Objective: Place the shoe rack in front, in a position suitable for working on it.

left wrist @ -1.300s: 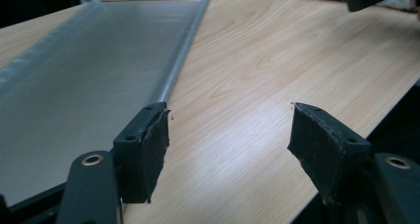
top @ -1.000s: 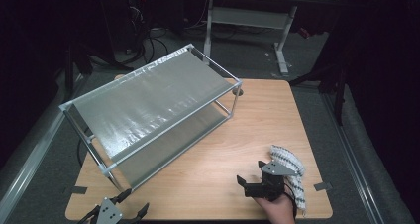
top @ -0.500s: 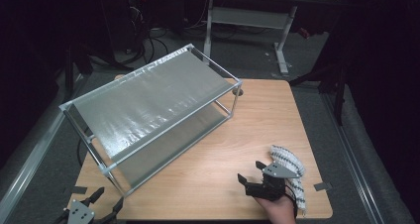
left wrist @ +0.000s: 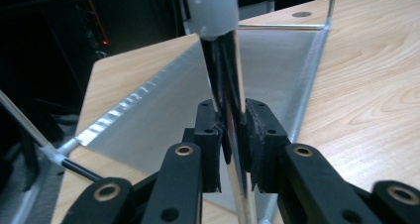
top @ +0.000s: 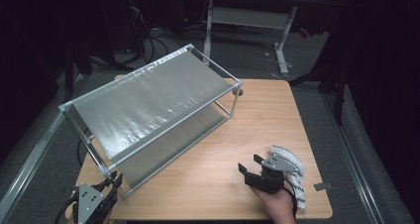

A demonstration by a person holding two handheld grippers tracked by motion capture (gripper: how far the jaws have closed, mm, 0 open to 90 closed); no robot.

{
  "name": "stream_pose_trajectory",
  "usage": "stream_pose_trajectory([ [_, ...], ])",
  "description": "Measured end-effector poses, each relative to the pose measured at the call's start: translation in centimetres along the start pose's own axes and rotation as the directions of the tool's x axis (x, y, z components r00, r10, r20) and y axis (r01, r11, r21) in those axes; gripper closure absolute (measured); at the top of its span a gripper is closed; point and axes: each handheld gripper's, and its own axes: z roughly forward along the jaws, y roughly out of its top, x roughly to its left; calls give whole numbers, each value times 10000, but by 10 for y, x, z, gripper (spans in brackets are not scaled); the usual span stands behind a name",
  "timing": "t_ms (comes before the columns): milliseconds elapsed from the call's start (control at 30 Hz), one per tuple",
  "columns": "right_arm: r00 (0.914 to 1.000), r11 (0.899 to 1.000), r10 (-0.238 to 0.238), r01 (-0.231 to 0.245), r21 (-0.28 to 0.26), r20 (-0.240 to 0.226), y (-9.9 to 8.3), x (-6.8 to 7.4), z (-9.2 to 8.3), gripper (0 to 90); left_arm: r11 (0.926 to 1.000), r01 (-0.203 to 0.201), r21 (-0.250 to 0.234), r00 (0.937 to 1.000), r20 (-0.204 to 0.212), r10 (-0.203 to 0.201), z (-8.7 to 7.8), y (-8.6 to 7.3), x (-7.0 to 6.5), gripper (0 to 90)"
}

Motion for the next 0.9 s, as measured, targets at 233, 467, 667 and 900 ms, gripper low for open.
stream_pose_trajectory([
  [233,9959,9974,-593,619,-364,690,23,-2,20,351,9992,-388,71,9975,594,383,-21,-6,6,773],
  [467,9968,9968,-357,406,-685,710,55,-9,42,446,9966,-828,-3,9926,894,825,-40,-9,4,765],
  [667,9957,9980,-242,292,-558,890,84,-18,72,484,9969,-788,-14,9924,945,785,-47,-12,4,766],
  [900,9935,9980,-61,131,-613,1138,108,-26,104,507,9970,-776,-65,9925,947,778,-50,-13,5,766],
])
